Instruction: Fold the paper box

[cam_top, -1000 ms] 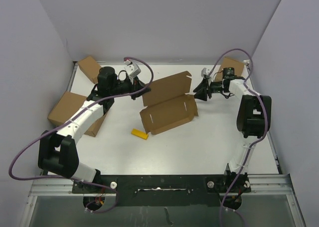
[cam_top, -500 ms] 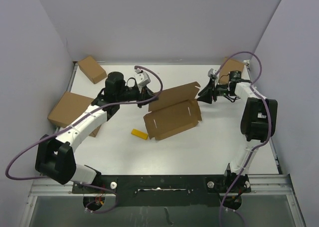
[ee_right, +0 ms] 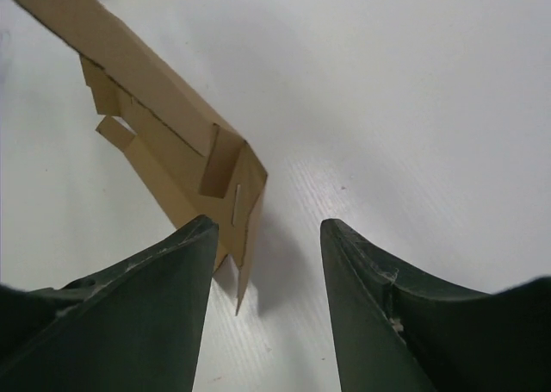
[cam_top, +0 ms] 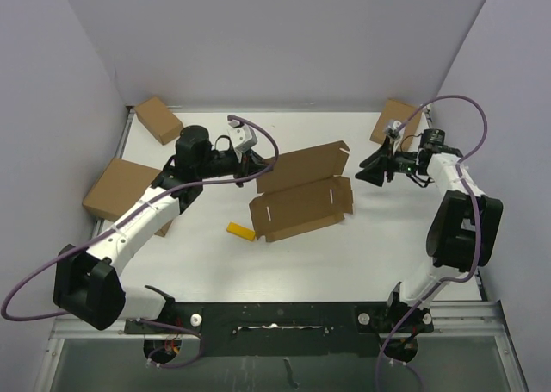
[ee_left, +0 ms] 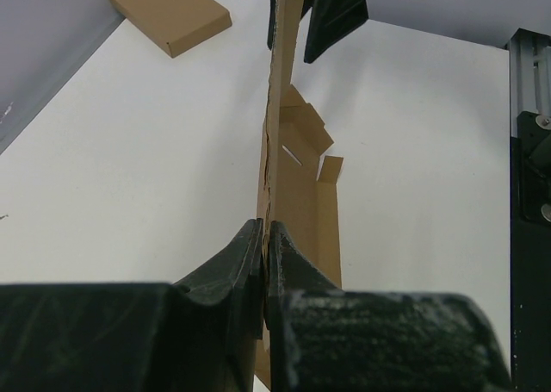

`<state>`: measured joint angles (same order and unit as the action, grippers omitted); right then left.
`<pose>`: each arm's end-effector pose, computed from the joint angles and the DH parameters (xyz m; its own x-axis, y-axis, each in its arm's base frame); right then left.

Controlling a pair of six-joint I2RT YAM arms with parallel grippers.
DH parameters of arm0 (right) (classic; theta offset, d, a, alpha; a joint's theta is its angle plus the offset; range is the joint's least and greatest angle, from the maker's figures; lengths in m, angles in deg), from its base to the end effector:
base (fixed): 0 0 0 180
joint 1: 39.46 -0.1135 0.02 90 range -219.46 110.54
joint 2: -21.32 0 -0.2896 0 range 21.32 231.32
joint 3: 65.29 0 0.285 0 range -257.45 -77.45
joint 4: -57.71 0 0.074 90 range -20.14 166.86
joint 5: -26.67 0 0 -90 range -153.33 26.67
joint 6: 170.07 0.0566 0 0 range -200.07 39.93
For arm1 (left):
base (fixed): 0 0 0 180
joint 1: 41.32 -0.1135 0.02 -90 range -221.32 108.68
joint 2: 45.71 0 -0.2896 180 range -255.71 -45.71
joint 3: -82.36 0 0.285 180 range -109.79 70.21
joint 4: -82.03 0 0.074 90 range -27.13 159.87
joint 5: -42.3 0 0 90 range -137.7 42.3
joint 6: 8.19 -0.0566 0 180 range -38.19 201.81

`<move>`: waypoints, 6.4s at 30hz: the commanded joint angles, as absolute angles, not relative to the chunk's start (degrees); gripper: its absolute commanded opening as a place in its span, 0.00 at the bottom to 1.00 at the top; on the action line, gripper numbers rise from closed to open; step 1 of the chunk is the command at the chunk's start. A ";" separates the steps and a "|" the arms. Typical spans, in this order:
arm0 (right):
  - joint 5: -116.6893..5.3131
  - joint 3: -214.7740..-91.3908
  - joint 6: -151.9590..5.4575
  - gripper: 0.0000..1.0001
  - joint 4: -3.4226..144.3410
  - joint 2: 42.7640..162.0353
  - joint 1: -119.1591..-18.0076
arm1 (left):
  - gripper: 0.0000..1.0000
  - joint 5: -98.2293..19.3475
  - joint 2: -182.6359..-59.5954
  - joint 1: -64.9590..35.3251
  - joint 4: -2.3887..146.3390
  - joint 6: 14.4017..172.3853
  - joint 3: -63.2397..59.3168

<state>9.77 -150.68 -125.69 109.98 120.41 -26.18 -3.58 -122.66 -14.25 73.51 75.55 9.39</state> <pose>0.3818 -0.0345 0.2493 -0.3984 -0.1194 -0.9094 -0.8538 0.4104 0.3202 0.2945 -0.1947 0.3510 -0.0900 0.1339 -0.9869 0.9474 0.3172 -0.0433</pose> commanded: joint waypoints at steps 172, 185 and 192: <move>-2.26 -131.10 -127.27 0.35 74.73 116.89 -40.29 | 0.00 -4.60 -131.39 -15.43 82.35 92.10 10.68; -1.64 -128.44 -119.79 0.29 65.46 117.38 -41.30 | 0.00 -3.17 -132.15 -16.47 85.41 95.66 11.36; -1.69 -128.47 -118.82 0.24 64.84 117.69 -41.60 | 0.00 -1.28 -132.50 -18.03 90.25 100.77 11.93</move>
